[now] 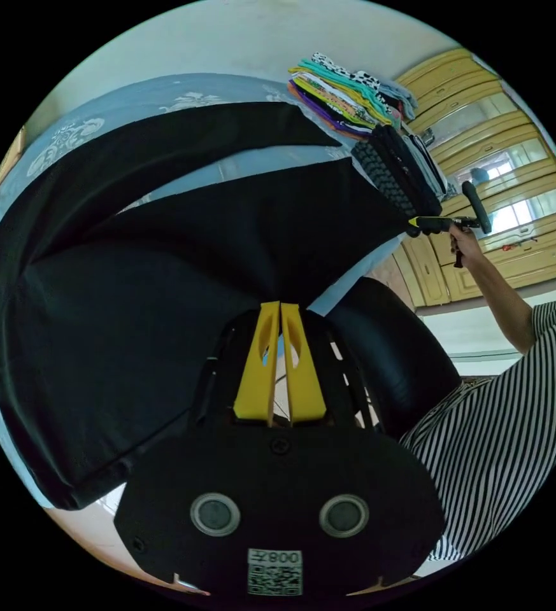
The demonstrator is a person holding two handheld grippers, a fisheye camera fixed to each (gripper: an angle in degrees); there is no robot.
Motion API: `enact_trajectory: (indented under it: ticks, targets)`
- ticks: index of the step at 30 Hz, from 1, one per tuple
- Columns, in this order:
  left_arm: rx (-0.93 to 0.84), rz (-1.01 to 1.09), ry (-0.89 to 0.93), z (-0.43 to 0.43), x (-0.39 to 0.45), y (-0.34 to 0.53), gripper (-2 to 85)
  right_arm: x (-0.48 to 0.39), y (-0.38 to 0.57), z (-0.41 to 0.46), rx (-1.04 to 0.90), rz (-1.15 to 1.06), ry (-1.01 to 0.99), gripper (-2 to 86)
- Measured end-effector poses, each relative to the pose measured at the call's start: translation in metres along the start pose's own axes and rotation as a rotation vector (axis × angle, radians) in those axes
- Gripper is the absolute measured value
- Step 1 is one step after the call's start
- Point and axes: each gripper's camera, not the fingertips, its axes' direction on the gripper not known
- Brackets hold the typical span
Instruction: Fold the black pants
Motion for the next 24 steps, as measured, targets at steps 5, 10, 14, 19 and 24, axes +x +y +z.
enact_trajectory:
  ticks: [5,10,14,19,24]
  targets:
    - [-0.054,-0.036,0.028,0.060,-0.011,-0.016,0.4,0.015,0.011,0.044,-0.081,0.010,0.021,0.2]
    - [-0.051,-0.039,0.031,0.088,-0.019,-0.028,0.9,0.026,0.019,0.082,-0.131,0.072,0.066,0.1]
    - [0.029,-0.031,0.036,0.087,-0.026,-0.033,1.3,0.024,0.026,0.065,-0.014,0.085,0.054,0.0]
    - [0.102,-0.090,-0.012,0.094,-0.055,-0.050,1.0,-0.028,-0.024,0.058,0.131,-0.057,0.018,0.0]
    - [0.132,-0.148,-0.114,0.107,-0.093,-0.080,0.4,-0.076,-0.106,0.094,0.143,-0.162,0.082,0.0]
